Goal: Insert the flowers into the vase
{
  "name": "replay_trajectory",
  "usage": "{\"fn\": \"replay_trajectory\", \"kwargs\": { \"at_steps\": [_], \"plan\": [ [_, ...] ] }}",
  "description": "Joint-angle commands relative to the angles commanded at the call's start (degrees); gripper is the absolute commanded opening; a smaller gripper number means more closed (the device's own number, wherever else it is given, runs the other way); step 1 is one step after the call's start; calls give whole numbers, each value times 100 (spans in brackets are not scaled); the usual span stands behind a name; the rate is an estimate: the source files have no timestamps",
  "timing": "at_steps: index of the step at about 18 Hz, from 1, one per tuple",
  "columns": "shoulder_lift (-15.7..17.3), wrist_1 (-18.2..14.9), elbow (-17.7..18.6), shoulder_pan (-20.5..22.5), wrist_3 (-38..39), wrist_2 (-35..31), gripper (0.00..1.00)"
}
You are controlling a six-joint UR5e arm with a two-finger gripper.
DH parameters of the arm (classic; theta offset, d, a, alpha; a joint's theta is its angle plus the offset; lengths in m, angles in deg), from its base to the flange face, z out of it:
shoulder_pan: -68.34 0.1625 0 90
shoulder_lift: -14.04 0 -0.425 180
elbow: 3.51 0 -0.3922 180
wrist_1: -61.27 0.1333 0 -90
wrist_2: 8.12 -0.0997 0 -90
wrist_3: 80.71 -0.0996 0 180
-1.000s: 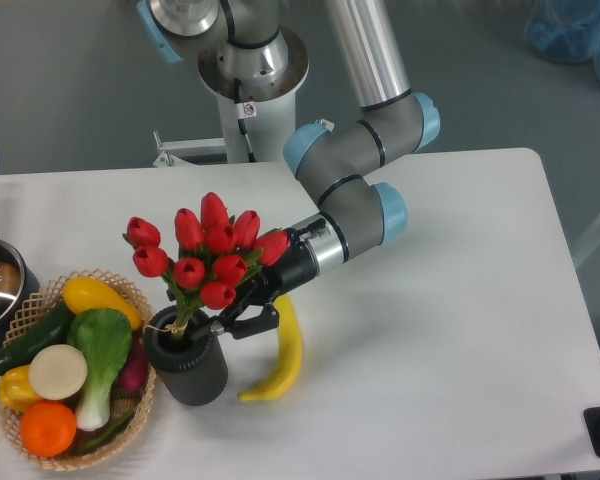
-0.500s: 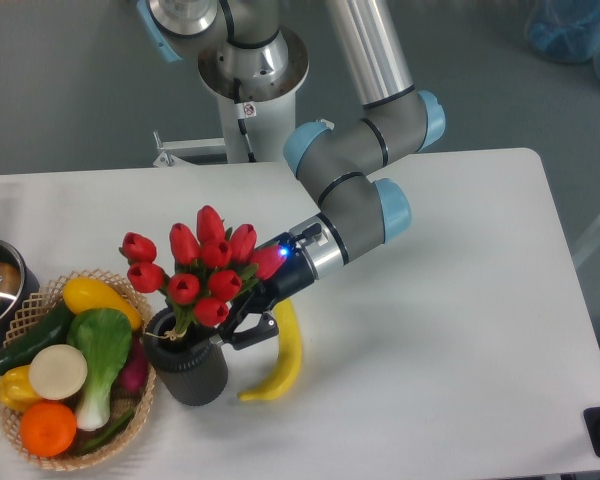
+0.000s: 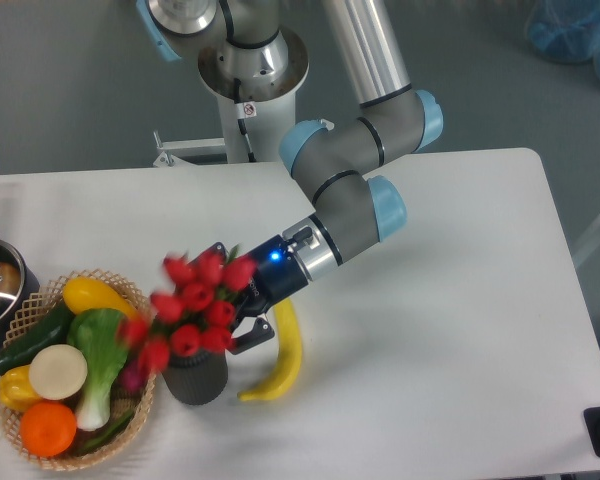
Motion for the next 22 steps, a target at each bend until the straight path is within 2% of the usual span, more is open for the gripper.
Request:
{"fn": "replay_trajectory", "kwargs": {
  "at_steps": [7,9,10,11,15,18,22],
  "plan": [
    [123,9,88,0,238,-115,77],
    [123,9,96,0,238,-115,85],
    [123,9,140,9,238,-115,95],
    [141,9,201,17,229,-115,99],
    [158,9,272,35,255,-123,100],
    [325,17,535,53,229,-123,100],
    [501,0,667,236,247,-176,100]
  ]
}}
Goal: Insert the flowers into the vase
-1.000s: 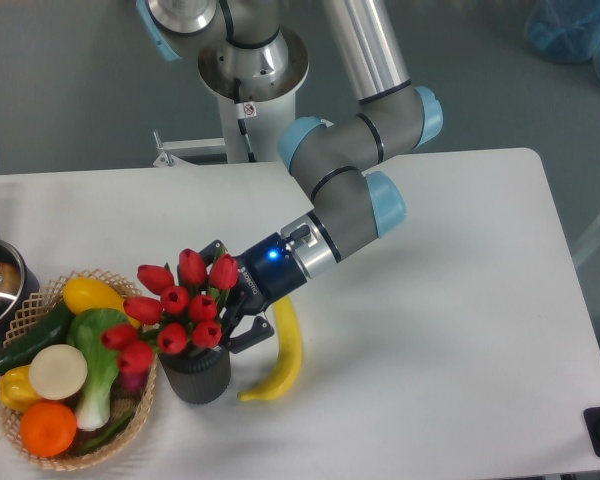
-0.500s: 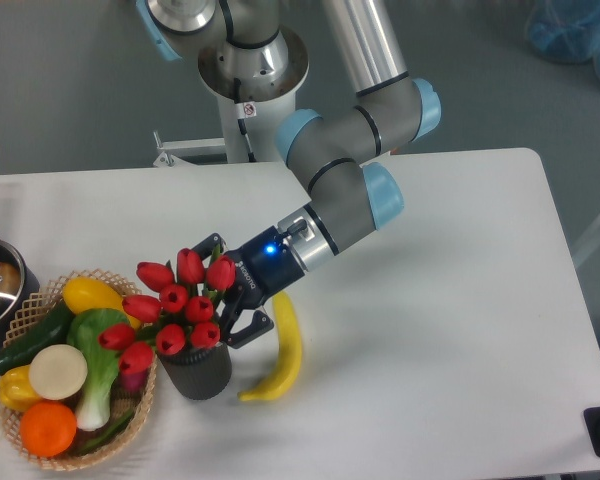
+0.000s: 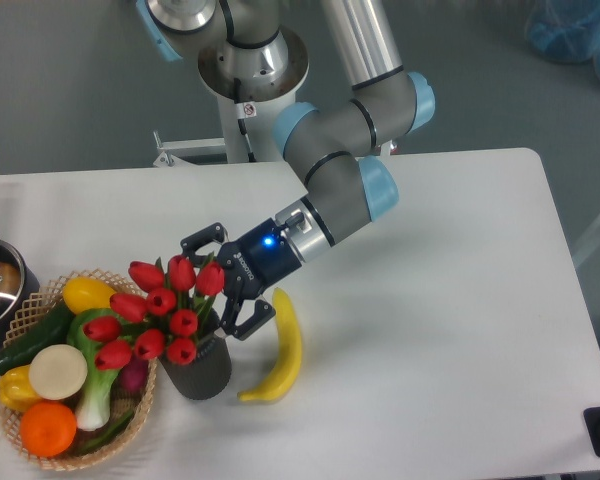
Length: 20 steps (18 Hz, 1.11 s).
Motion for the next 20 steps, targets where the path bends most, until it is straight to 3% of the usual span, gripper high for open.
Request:
{"fn": "replay_trajectory", "kwargs": {
  "at_steps": [6,9,13,17,20],
  "plan": [
    [553,0,150,378,96,-737,100],
    [914,-9,97,826,97,-1710,100],
    [1081,-9,1,1449,123,-2723,100],
    [1161,-9,-411,2038,88,-4005,100],
    [1152,-26,-746,2513,62,-4499,100]
  ]
}}
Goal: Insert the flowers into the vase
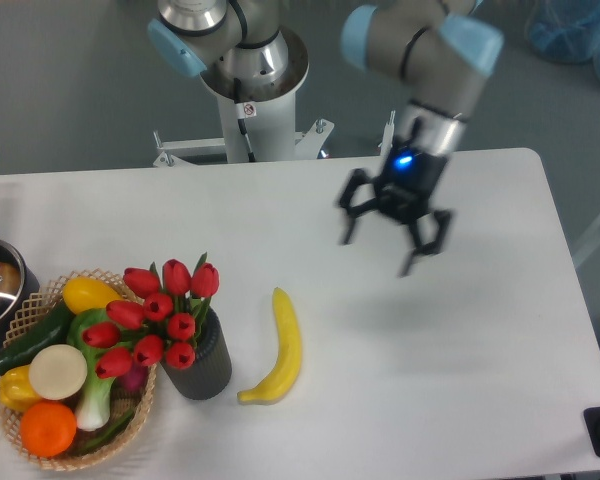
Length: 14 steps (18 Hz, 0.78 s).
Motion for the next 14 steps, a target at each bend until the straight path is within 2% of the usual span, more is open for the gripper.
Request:
{"fn": "replay_trajectory", "kwargs": {
  "at_steps": [2,4,7,9,10,12,14],
  "plan": [
    [17,0,-71,334,-113,-263,100],
    [53,-17,-115,624,-551,-571,100],
    [70,-236,-220,1107,-1290,-1072,100],
    [88,-430,-343,1599,-1817,-1082,100],
    [79,-561,-466,1810,-2080,-1108,100],
    [97,-1043,-642,2214,-2538,-1152,100],
    [236,-1745,-826,2619,-3134,-1414,100]
  ]
}}
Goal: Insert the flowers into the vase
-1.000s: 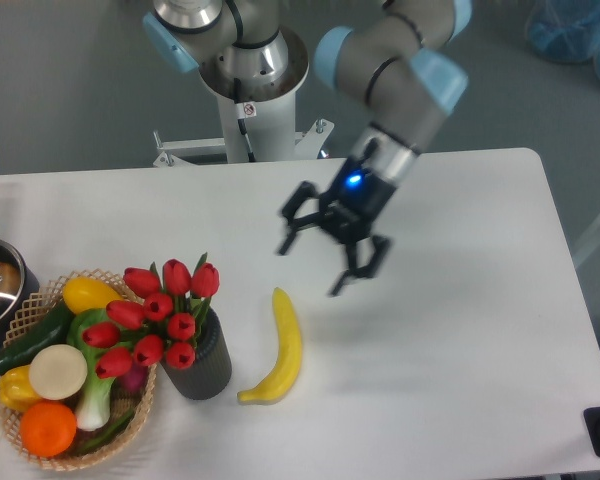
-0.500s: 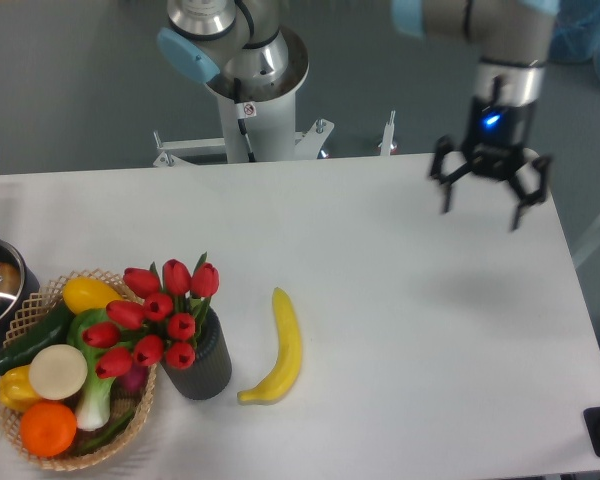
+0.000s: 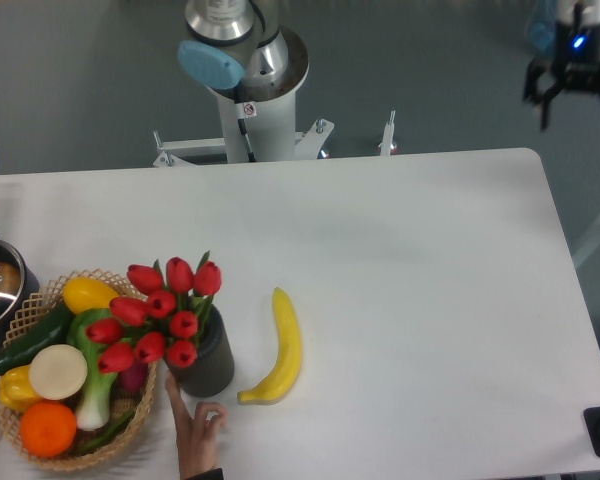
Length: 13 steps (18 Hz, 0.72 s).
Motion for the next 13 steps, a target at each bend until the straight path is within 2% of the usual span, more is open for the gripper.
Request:
{"fn": "replay_trajectory", "kwargs": {
  "at_steps": [3,5,8,11,13],
  "plan": [
    [89,-941,-316,564,-1090,-729,100],
    [229,-1426,-466,879,-1444,-1108,100],
    [448,-1691,-476,1284,-1611,-1249,100],
    [712,-2191,-467,1882,-1937,-1267,100],
    [809,-2341,-423,2006,-1937,-1276,100]
  ]
}}
